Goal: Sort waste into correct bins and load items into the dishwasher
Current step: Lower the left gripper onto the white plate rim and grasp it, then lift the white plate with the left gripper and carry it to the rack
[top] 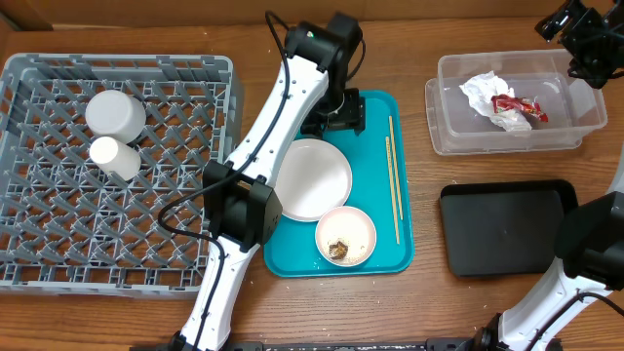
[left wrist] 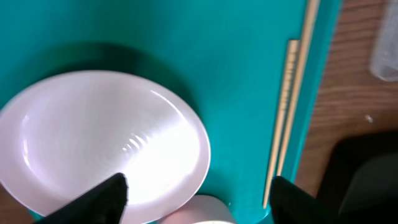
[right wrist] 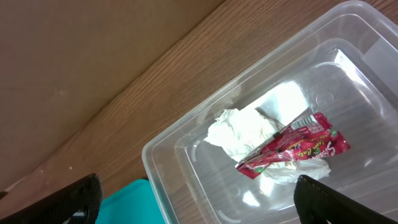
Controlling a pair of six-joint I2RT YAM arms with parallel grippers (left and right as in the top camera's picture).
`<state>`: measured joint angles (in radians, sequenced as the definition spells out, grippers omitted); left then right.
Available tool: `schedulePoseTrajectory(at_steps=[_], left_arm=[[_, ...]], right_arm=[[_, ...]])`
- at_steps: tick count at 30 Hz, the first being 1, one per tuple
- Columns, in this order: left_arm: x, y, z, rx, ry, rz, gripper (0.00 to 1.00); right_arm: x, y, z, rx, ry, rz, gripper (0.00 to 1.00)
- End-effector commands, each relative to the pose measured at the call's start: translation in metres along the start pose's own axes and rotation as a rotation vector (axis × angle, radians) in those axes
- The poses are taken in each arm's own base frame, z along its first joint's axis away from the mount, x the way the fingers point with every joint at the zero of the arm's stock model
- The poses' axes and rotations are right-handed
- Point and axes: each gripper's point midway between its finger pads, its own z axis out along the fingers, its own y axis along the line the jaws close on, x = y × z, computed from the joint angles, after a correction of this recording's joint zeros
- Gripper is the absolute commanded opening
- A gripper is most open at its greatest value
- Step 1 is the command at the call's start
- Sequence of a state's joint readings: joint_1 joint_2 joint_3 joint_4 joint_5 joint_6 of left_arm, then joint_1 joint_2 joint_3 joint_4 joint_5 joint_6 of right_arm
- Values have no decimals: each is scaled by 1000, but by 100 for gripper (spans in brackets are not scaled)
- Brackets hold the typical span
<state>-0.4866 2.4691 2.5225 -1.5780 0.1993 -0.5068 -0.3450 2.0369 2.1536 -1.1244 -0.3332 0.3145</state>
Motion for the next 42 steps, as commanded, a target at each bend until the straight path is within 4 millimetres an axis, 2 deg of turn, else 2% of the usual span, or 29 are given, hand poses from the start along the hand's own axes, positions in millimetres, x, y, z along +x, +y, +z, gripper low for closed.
schedulePoseTrajectory(at_steps=[1,6,11,19,25,28,35,37,38,40,42], left_arm=[[8,3,19,-51,31,-90,70],[12,3,34,-83,39,-157,59],[8,10,52,-172,-24,-230,58],[20,-4,91,-181,-22,-193,56],[26,-5,105,-188,-16,-181,46],[28,-2,109,-198,-7,-183,44],[32,12,115,-256,-10,-212,29],[32,12,115,-256,-10,-212,18],[32,12,115,-255,-11,-212,8],[32,11,115,-254,-12,-212,4],[32,11,115,-253,-12,-212,4]], right_arm=[[-6,13,-23,-20,-51,-19,100],[-6,13,-23,-20,-51,-19,100],[-6,13,-23,-20,-51,-19,100],[-6,13,-23,-20,-51,-19,100],[-6,13,-23,-20,-51,-19,100],[-6,13,-23,-20,-51,-19,100],[-6,13,-23,-20,-51,-19,100],[-6,13,-23,-20,-51,-19,100],[-6,13,-23,-20,-51,-19,100],[-6,13,-23,-20,-51,-19,100],[-6,13,-23,-20,-51,-19,100]])
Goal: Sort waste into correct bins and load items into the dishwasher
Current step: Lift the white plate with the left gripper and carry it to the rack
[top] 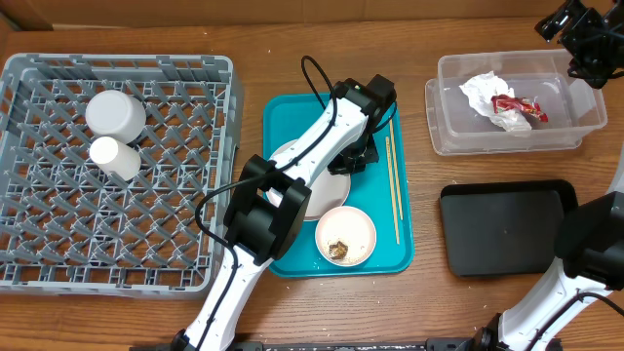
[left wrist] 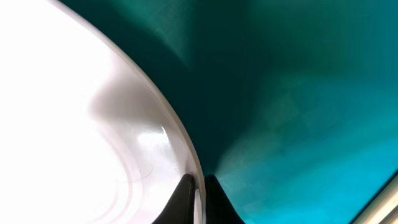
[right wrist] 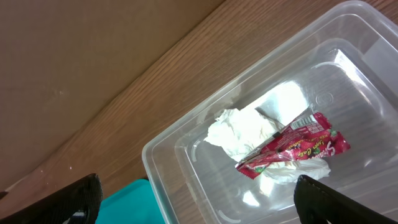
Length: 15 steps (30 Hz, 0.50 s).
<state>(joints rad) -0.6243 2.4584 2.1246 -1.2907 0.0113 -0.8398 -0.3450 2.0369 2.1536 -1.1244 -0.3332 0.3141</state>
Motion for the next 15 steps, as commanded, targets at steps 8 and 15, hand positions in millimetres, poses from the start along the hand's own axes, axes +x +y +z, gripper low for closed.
schedulePoseTrajectory(at_steps=[8,15], left_arm=[[-6,-4,-17,8,-15,64,4],[-29,-17,-95,105,-143,157,4]], right_arm=[[-6,13,-23,-20,-51,-19,100],[-6,13,-23,-20,-51,-19,100]])
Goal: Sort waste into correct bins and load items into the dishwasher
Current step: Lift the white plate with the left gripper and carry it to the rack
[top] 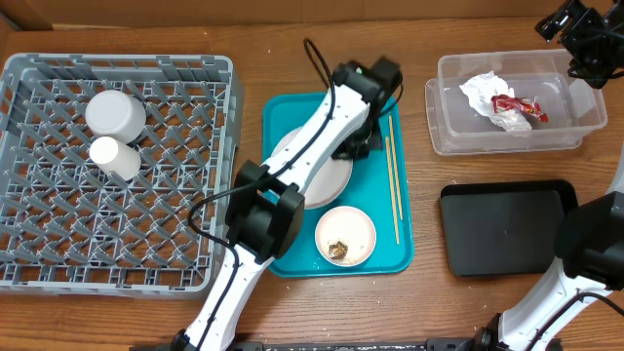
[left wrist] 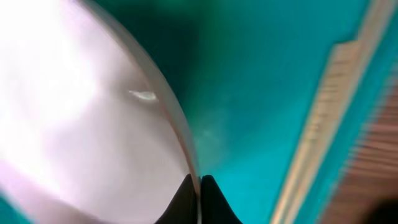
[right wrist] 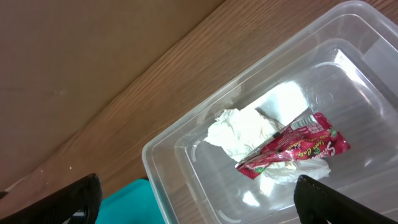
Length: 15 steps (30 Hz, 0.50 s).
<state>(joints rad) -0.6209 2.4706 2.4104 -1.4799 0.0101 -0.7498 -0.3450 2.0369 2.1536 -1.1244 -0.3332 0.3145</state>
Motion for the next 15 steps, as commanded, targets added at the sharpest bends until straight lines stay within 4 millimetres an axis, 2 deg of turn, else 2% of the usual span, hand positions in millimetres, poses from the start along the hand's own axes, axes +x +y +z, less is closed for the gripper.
schedulePoseTrajectory(at_steps=[1,5,8,15], left_arm=[[-23,-7,-37,60,-105,88,4],[-38,-3,-82,115,-191,137,4],[-44,7,-110,136,-242,186,4],[-62,35,-166,206,-365,321,4]], right_arm=[[-6,13,-23,-20,-51,-19,100],[-6,13,-23,-20,-51,-19,100],[-6,13,-23,-20,-51,-19,100],[-6,13,-23,-20,-51,-19,100]])
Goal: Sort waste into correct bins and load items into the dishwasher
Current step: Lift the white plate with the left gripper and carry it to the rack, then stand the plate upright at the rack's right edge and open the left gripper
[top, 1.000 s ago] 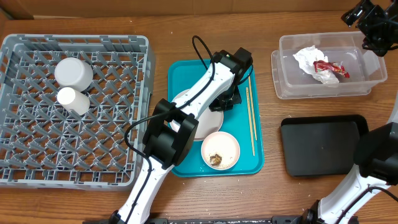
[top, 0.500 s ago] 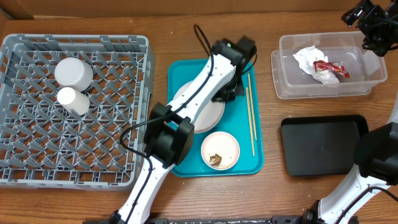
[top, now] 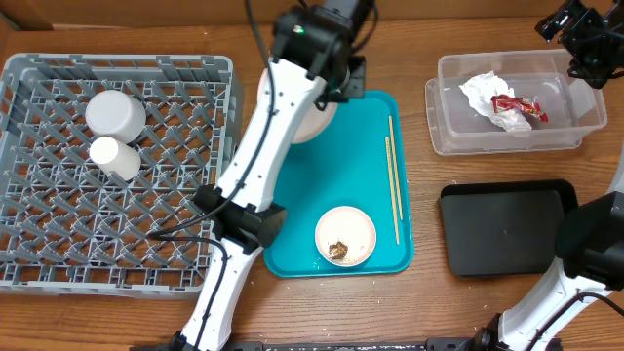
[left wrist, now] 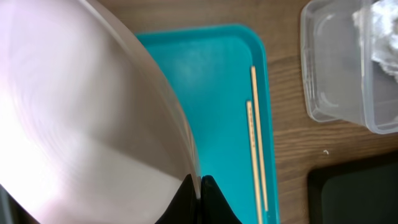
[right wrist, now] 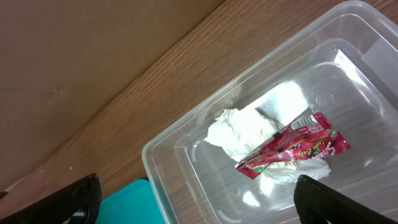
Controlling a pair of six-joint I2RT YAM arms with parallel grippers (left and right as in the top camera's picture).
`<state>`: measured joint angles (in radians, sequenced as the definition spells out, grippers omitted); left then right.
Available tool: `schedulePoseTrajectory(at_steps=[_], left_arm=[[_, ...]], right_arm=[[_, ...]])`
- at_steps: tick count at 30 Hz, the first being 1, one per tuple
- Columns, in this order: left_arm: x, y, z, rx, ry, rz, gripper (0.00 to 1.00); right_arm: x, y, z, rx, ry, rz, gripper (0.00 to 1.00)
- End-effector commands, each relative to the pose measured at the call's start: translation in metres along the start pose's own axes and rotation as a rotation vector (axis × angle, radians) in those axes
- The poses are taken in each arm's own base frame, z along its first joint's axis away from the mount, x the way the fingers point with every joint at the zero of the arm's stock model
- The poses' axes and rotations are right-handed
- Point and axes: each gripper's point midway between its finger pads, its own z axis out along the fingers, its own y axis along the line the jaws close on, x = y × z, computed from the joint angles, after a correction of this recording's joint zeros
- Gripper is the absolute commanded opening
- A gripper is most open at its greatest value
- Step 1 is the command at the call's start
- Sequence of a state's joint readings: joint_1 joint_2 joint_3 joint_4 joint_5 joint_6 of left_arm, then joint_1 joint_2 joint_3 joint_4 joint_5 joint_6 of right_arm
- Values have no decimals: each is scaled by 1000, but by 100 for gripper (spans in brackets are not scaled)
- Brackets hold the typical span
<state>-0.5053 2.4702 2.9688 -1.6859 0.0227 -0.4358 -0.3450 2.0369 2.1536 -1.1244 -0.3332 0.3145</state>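
My left gripper (left wrist: 200,198) is shut on the rim of the white plate (left wrist: 81,124), held up above the far left corner of the teal tray (top: 366,136); overhead, the plate (top: 310,125) shows partly under the arm. On the tray lie two wooden chopsticks (top: 392,175) and a small white bowl (top: 345,235) with food scraps. The grey dish rack (top: 58,214) at left holds two white cups (top: 114,114). My right gripper (right wrist: 199,199) hangs open high over the clear bin (right wrist: 292,143), which holds crumpled paper and a red wrapper (right wrist: 292,149).
A black tray (top: 507,226) lies at the right front. The clear bin (top: 512,102) stands at the far right. The left arm (top: 263,146) stretches across between rack and teal tray.
The left gripper has gone up and to the far left with the plate, which now hangs over the tray's far left corner instead of its middle. The right arm is unchanged.
At first the left gripper was open above the plate lying on the teal tray. Then it was shut on the plate's right rim. After that the plate was tilted up at the tray's middle, and now it is held high by the tray's far left corner.
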Motion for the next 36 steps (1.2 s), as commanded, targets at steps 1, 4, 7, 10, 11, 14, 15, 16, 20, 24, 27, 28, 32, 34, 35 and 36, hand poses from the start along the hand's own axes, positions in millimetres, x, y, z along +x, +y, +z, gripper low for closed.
schedulePoseTrajectory(at_steps=[1,4,7,10,11,14,15,16,20,24,27,28,32,34,35,36], left_arm=[[-18,19,-33,25,-81,155,4],[-28,43,-50,9,-121,192,4],[-39,71,-68,-15,-161,202,4],[-47,101,-83,-38,-190,238,4],[-48,106,-85,-20,-193,247,4],[-48,102,-92,164,-201,320,4],[-48,100,-96,244,-210,347,4],[-48,101,-100,303,-220,355,4],[-55,122,-121,460,-277,300,4],[-60,151,-148,598,-350,221,4],[-62,168,-170,705,-411,177,4],[-63,174,-176,727,-427,164,4],[-62,198,-182,774,-442,89,4],[-61,207,-172,780,-413,44,4],[-61,210,-165,786,-392,20,4],[-59,213,-157,794,-369,-2,4]], right_arm=[[-6,13,-23,-20,-51,-19,100],[-6,13,-23,-20,-51,-19,100],[-6,13,-23,-20,-51,-19,100],[-6,13,-23,-19,-51,-19,100],[-6,13,-23,-20,-51,-19,100],[-6,13,-23,-20,-51,-19,100],[-6,13,-23,-19,-51,-19,100],[-6,13,-23,-20,-51,-19,100],[-6,13,-23,-20,-51,-19,100],[-6,13,-23,-20,-51,-19,100],[-6,13,-23,-20,-51,-19,100],[-6,13,-23,-19,-51,-19,100],[-6,13,-23,-20,-51,-19,100],[-6,13,-23,-20,-51,-19,100],[-6,13,-23,-20,-51,-19,100],[-6,13,-23,-20,-51,-19,100]])
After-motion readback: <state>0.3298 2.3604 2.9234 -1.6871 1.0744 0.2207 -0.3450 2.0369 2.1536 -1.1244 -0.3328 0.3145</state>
